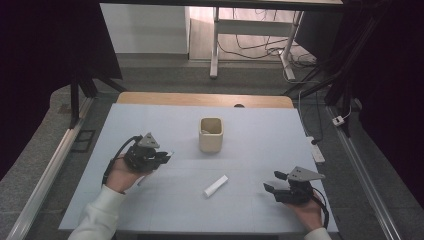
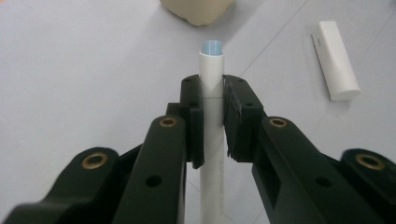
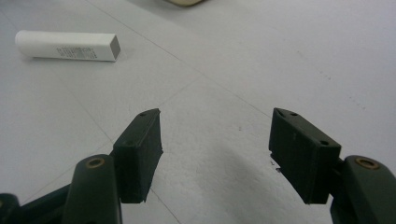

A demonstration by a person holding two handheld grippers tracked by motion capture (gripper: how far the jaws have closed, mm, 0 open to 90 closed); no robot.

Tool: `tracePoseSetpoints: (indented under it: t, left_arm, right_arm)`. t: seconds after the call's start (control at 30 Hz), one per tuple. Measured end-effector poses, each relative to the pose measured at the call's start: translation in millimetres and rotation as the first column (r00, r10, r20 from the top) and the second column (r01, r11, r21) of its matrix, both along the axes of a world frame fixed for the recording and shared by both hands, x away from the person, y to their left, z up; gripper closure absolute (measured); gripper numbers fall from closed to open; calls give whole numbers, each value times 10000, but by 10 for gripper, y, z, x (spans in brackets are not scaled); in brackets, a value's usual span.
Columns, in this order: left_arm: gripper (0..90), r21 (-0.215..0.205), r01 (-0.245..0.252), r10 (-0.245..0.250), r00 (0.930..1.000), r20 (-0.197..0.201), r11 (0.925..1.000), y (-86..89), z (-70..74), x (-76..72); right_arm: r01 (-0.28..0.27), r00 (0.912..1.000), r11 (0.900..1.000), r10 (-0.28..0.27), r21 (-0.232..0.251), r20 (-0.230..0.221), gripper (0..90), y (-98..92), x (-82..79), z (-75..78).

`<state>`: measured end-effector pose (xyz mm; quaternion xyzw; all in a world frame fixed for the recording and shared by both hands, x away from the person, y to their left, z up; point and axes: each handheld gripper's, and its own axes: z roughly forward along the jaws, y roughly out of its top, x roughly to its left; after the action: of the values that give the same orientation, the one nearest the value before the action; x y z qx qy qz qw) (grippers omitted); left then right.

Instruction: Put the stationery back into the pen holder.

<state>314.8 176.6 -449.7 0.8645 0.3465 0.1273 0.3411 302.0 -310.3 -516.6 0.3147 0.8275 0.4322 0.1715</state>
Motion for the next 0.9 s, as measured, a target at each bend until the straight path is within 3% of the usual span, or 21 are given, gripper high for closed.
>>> tracePoseSetpoints:
  t: [0.23,0.5,0.73,0.9]
  left_arm:
    - [778,-340,-116,133,9986,509,9994,44,99,-40]
    - [779,-762,-244,302,9966,760,9968,111,158,-61]
    - [778,-1653,-222,378,9951,918,9860,136,243,-44]
    - [778,-1791,-211,457,9899,1343,9836,104,368,-39]
  right_arm:
    - [7,10000,10000,-7,16,21,340,2,5,-5]
    - [61,10000,10000,-61,-77,40,340,-3,9,-5]
    - [155,9998,9999,-156,33,117,340,-20,6,13]
    - [66,9999,10000,-66,41,89,340,-10,15,0]
